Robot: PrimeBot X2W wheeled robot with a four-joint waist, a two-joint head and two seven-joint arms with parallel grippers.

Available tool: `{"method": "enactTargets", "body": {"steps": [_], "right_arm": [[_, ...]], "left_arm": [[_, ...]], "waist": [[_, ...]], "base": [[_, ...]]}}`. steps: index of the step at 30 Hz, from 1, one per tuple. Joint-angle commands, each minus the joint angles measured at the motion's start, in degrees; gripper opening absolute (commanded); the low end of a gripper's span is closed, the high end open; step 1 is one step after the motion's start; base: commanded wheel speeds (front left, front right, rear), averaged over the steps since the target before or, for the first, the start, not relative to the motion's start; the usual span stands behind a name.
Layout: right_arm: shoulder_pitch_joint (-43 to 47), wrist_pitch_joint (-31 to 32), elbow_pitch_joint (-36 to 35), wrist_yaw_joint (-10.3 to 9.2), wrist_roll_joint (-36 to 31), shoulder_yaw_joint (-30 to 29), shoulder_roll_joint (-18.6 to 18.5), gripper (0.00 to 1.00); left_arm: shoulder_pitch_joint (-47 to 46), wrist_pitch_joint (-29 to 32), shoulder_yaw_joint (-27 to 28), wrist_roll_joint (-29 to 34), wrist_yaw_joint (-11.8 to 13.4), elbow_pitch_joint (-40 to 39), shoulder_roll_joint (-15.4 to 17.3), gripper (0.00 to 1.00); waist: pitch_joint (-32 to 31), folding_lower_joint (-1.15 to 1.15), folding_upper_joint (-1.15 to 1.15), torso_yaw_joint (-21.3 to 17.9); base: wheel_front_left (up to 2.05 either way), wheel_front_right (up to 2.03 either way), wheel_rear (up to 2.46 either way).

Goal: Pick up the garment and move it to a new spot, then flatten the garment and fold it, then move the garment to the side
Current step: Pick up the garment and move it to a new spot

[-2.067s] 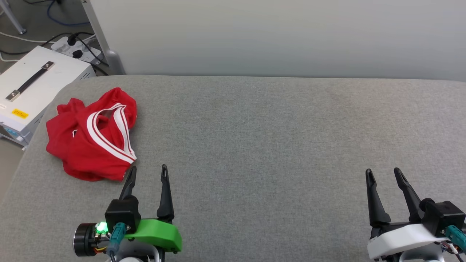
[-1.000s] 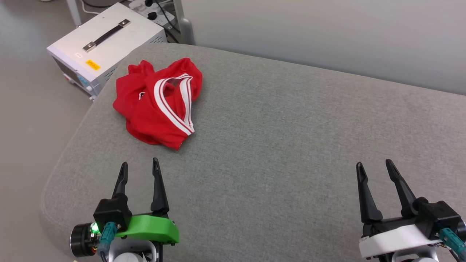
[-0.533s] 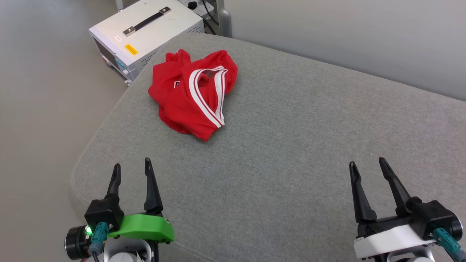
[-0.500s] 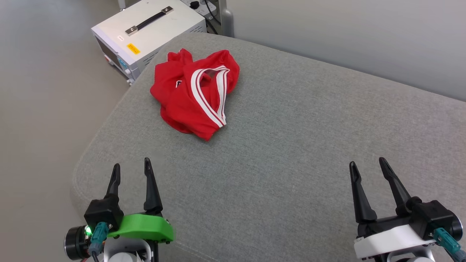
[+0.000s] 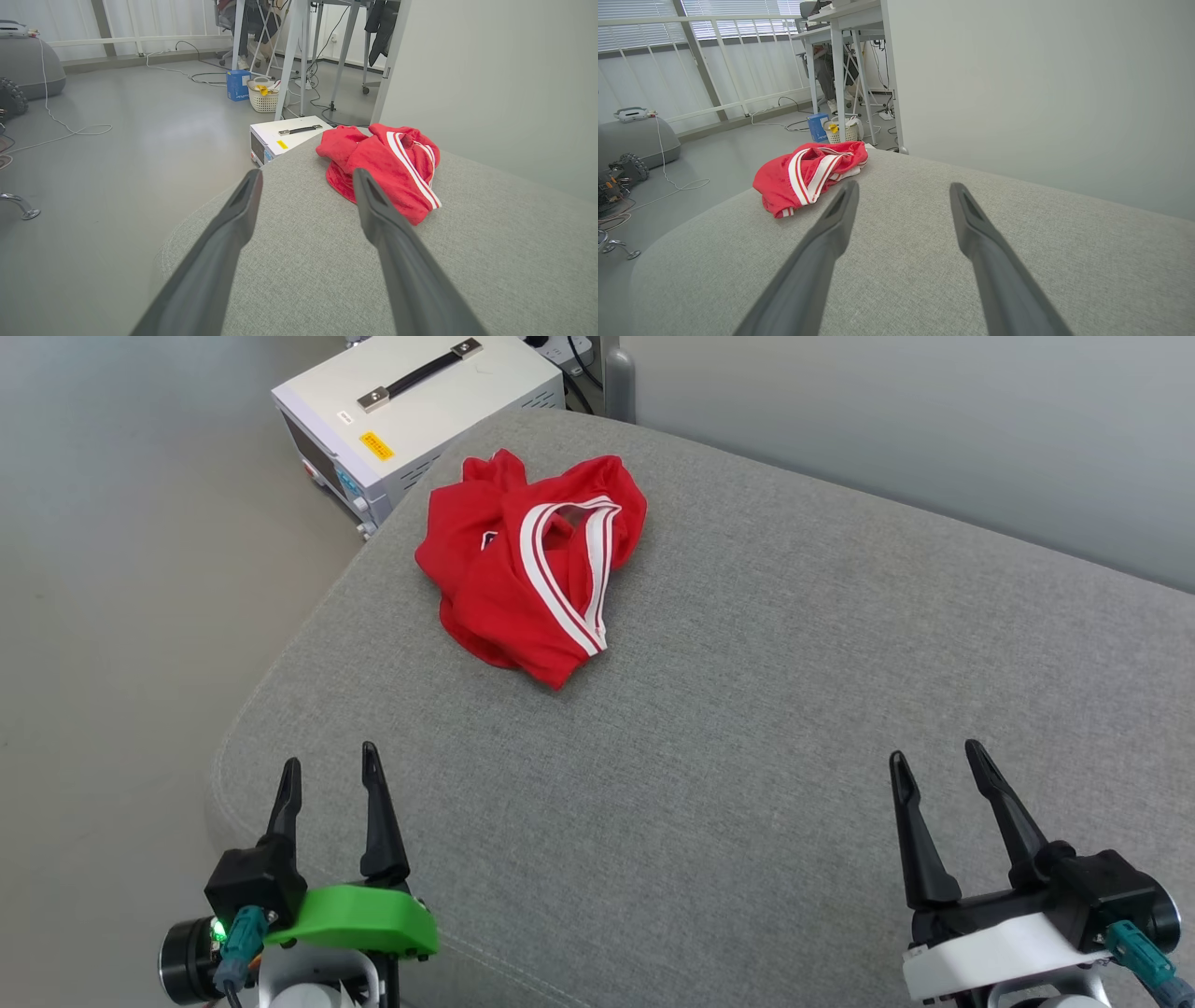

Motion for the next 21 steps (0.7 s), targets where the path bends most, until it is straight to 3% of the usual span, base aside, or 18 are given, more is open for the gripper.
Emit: {"method": "enactTargets", "body": {"steps": [1,10,15,21], "right_arm": [[-0.84,-0.52,-0.28,-0.05,-0.7,0.16,-0.16,1.0],[-3.19,-0.52,-1.13,-0.05,-3.09,0.43,-0.16,1.0],[-4.78,-0.52,-1.83,-0.05,-4.39,0.31,-0.31,1.0],[-6.93,-0.52,-2.63,-0.05,-4.66,0.26,-1.33,1.0]], "left_arm": [[-0.89,-0.34,0.22,-0.28,-0.67,0.25,-0.25,1.0],[-13.39,-0.34,8.79,2.74,-8.99,0.71,1.18,1.0],[-23.97,-0.34,12.2,2.46,-12.84,5.38,5.03,1.0],[-34.71,-0.05,10.33,0.27,-14.76,12.55,9.32,1.0]], "waist": [[0.37,0.0,0.2,-0.28],[4.55,0.0,0.2,-3.18],[8.02,0.0,0.2,-5.43],[11.97,0.0,0.2,-7.73]], "base": [[0.0,0.0,0.0],[0.0,0.0,0.0],[0.0,0.0,0.0],[0.0,0.0,0.0]]}}
